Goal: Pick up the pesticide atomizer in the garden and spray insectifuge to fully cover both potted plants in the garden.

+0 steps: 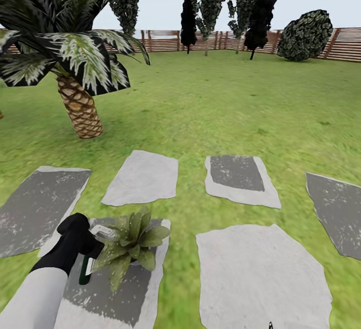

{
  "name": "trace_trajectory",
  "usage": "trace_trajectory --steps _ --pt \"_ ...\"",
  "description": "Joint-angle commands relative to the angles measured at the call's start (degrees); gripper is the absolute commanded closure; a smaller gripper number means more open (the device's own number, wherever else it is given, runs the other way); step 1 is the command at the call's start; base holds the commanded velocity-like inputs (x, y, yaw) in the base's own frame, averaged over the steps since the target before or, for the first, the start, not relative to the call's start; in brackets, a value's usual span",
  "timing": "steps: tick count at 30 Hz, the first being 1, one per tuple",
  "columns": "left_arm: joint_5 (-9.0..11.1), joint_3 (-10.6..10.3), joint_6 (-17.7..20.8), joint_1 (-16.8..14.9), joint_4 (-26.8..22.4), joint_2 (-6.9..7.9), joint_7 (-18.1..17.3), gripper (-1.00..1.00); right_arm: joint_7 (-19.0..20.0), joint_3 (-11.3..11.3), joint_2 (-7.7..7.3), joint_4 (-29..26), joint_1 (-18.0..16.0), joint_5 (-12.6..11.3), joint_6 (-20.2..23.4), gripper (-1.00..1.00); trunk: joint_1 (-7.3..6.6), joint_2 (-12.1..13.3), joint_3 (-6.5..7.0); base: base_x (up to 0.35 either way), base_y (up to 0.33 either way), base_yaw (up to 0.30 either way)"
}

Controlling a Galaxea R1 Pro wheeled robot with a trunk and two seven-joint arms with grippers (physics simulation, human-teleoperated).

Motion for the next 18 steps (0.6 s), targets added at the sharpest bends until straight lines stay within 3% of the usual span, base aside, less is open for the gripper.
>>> trace_trajectory --steps 1,3,4,6,7,8,10,18 --pt "-0.89 0.04 0.37 -0.08 -0.07 1.40 -2.78 1.00 -0.21 -0.34 0.01 0.08 -0.05 0.60 -0.16 -1.00 0.01 -0.02 -0.05 0.107 -0.068 0.277" --pt "-2.45 0.02 0.33 -0.11 -0.08 2.83 -6.30 1.00 -0.21 -0.32 0.01 0.08 -0.03 0.60 -0.16 -1.00 0.01 -0.02 -0.05 0.056 -0.036 0.278" --pt "-4.17 0.01 0.29 -0.13 -0.08 3.42 -9.14 1.00 -0.21 -0.33 0.01 0.08 -0.04 0.60 -0.16 -1.00 0.01 -0.02 -0.05 0.022 -0.014 0.278" --pt "-7.32 0.00 0.23 -0.13 -0.08 3.71 -12.46 1.00 -0.21 -0.32 0.01 0.08 -0.04 0.60 -0.16 -1.00 0.01 -0.02 -0.05 0.012 -0.008 0.278" --pt "-11.07 0.06 0.21 -0.14 -0.08 3.71 -14.67 1.00 -0.21 -0.30 0.01 0.08 -0.04 0.60 -0.16 -1.00 0.01 -0.02 -0.05 0.004 -0.002 0.278" --pt "-13.39 0.12 0.20 -0.14 -0.08 3.62 -15.73 1.00 -0.21 -0.32 0.01 0.08 -0.03 0.60 -0.16 -1.00 0.01 -0.02 -0.05 0.002 -0.001 0.278" --pt "-15.43 0.11 0.15 -0.14 -0.08 3.45 -16.87 1.00 -0.21 -0.32 0.01 0.08 -0.02 0.60 -0.16 -1.00 0.01 -0.02 -0.05 0.001 -0.052 0.210" --pt "-16.43 0.09 0.21 -0.08 -0.08 3.16 -17.52 1.00 -0.21 -0.34 0.01 0.08 -0.02 0.60 -0.16 -1.00 0.01 -0.02 -0.05 0.000 -0.242 0.027"
